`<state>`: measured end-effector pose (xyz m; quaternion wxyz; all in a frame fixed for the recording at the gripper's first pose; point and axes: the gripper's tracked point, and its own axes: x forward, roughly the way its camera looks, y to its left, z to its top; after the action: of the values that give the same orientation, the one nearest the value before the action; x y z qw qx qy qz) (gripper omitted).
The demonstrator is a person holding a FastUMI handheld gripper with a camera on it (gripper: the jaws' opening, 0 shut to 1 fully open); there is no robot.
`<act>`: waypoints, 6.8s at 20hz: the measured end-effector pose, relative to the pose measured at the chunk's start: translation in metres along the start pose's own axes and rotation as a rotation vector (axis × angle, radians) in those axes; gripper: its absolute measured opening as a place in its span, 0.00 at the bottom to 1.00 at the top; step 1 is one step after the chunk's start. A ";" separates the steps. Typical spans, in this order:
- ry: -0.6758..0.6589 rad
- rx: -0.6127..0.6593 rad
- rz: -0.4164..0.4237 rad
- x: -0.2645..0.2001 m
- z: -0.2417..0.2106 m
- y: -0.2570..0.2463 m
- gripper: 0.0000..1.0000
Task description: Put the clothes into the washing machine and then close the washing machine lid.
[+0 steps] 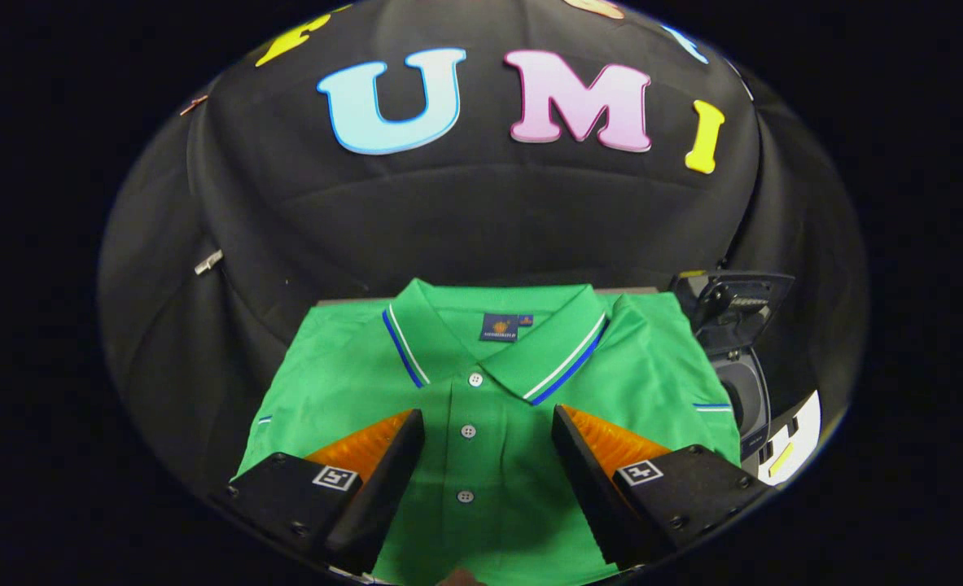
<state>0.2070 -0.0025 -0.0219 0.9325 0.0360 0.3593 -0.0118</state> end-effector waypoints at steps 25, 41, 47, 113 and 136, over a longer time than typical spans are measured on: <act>0.250 -0.051 -0.015 0.010 0.002 -0.018 0.07; -0.409 -0.140 -0.014 -0.101 0.072 0.005 0.07; -0.559 -0.122 -0.061 -0.145 0.098 -0.001 0.06; 0.195 -0.048 -0.144 0.200 -0.139 -0.440 0.07; 0.295 -0.039 -0.126 0.177 -0.148 -0.436 1.00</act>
<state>0.2186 -0.4256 -0.2754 0.8675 -0.0032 0.4941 -0.0578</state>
